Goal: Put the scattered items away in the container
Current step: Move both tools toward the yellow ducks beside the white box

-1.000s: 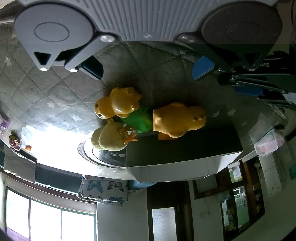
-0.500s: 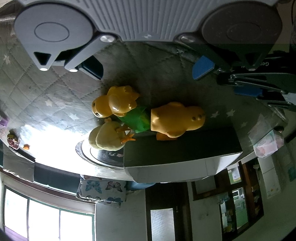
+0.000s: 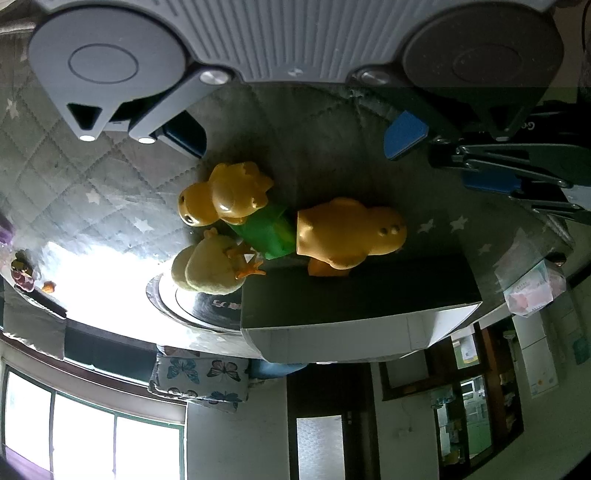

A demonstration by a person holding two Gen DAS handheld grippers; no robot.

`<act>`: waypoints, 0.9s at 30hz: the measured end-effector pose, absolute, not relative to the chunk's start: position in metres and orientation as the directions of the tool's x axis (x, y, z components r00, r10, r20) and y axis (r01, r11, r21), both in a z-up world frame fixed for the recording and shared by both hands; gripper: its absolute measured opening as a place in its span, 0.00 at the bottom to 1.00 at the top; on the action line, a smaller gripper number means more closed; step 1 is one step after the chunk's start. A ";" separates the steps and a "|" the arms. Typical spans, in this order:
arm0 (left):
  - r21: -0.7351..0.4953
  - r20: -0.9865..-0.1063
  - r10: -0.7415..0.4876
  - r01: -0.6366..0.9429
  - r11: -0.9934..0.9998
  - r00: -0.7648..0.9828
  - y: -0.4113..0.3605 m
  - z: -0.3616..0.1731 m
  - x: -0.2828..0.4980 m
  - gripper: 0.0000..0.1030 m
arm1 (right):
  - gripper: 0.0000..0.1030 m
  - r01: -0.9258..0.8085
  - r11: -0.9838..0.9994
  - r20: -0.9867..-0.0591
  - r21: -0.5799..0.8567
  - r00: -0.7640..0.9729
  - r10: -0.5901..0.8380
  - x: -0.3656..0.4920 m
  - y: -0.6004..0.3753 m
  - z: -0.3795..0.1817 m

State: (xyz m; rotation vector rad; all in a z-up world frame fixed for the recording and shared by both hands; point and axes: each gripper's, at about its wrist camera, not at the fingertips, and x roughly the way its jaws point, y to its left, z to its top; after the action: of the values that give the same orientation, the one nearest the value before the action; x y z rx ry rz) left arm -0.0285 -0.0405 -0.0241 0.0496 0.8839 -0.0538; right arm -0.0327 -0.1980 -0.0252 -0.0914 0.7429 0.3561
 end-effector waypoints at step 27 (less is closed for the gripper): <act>-0.039 -0.797 -0.063 0.053 0.998 0.600 -0.020 -0.017 0.003 0.39 | 1.00 -0.408 0.912 -0.665 0.053 0.666 0.337 -0.004 -0.185 -0.020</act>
State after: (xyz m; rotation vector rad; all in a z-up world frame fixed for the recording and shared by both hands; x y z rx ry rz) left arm 0.0033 -0.0196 -0.0167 -0.0114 0.9244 -0.0676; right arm -0.0036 -0.1854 -0.0195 -0.1038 0.7292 0.4209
